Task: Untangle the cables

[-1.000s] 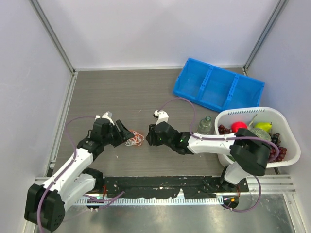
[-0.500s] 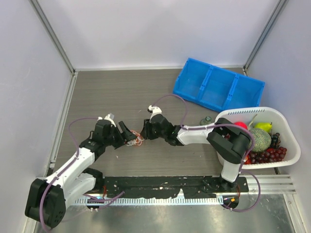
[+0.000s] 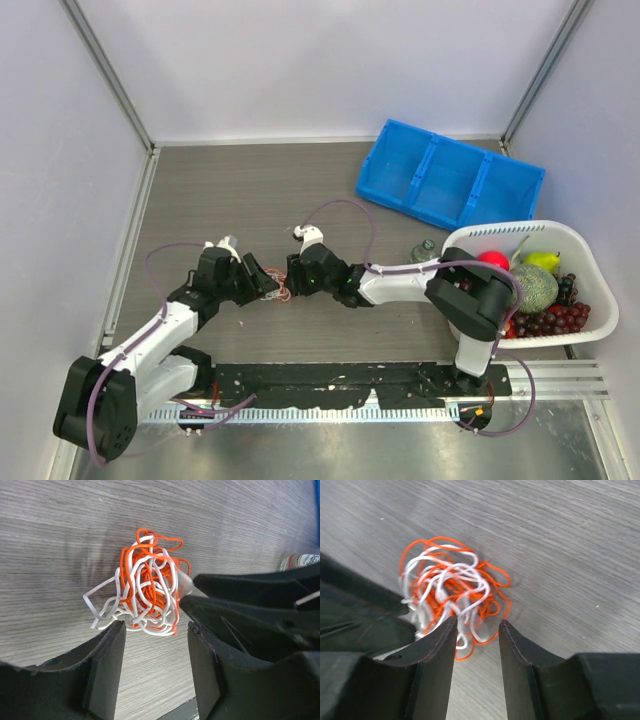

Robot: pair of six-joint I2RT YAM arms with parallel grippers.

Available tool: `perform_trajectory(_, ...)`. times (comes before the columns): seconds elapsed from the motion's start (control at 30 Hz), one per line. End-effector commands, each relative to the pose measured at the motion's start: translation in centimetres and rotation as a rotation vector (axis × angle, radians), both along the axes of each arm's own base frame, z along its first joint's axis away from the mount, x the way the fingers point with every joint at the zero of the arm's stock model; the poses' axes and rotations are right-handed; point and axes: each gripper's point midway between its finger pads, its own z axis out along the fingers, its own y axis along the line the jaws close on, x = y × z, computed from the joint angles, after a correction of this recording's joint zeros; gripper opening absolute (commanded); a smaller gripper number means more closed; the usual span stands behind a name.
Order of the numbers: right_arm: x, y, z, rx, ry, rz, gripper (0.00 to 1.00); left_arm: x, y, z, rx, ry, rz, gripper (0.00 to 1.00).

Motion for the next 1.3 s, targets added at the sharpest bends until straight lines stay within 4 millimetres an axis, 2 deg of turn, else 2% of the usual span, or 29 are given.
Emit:
perform_trajectory(0.0, 0.1, -0.3, 4.3, 0.064, -0.097, -0.025, 0.45, 0.9, -0.2, 0.7, -0.013, -0.053, -0.008, 0.52)
perform_trajectory(0.03, -0.1, -0.1, 5.1, 0.101, -0.109, -0.015, 0.45, 0.9, 0.0, 0.8, -0.006, -0.054, 0.002, 0.51)
perform_trajectory(0.2, -0.3, -0.2, 4.8, 0.108, -0.114, -0.005, 0.45, 0.9, 0.7, 1.4, -0.001, -0.102, 0.048, 0.5)
perform_trajectory(0.57, 1.2, 0.9, 2.3, -0.013, -0.134, 0.01, 0.39, 0.6, 0.8, 1.5, 0.001, -0.107, 0.039, 0.53)
perform_trajectory(0.73, 1.4, 0.9, 2.1, -0.029, -0.14, 0.006, 0.2, 0.8, 0.0, 2.4, -0.036, -0.147, -0.001, 0.55)
perform_trajectory(0.8, 1.3, 0.7, 2.1, -0.036, -0.145, 0.001, 0.12, 1.0, 0.2, 1.9, -0.02, -0.129, 0.016, 0.64)
perform_trajectory(0.83, 1.3, 0.6, 2.2, -0.037, -0.146, -0.001, 0.05, 1.1, 0.3, 1.6, -0.005, -0.115, 0.02, 0.65)
perform_trajectory(0.87, 1.2, 0.4, 2.1, -0.04, -0.143, -0.003, 0.03, 1.2, 0.5, 1.3, 0.012, -0.099, 0.022, 0.65)
perform_trajectory(1.0, 0.8, -0.6, 2.8, -0.025, -0.151, -0.03, 0.01, 1.5, 0.9, 0.1, 0.076, -0.036, 0.019, 0.58)
perform_trajectory(1.03, 0.8, -0.8, 3.6, -0.013, -0.162, -0.04, 0.01, 1.5, 0.9, 0.0, 0.08, -0.035, 0.017, 0.57)
perform_trajectory(1.07, 0.5, -1.3, 3.3, -0.018, -0.158, -0.048, 0.01, 1.6, 0.9, -0.1, 0.083, -0.035, 0.016, 0.56)
perform_trajectory(1.1, 0.4, -1.4, 4.4, 0.001, -0.169, -0.053, 0.01, 1.7, 0.9, -0.1, 0.082, -0.038, 0.016, 0.55)
perform_trajectory(1.13, 0.2, -2.1, 4.2, -0.005, -0.167, -0.061, 0.01, 1.7, 0.8, -0.1, 0.073, -0.046, 0.011, 0.55)
perform_trajectory(1.17, -0.1, -2.2, 5.4, 0.025, -0.179, -0.064, 0.01, 1.8, 0.6, 0.0, 0.065, -0.055, 0.007, 0.55)
perform_trajectory(1.27, -0.8, -3.3, 6.2, 0.053, -0.18, -0.072, 0.01, 2.3, 0.7, 0.3, 0.069, -0.075, 0.013, 0.55)
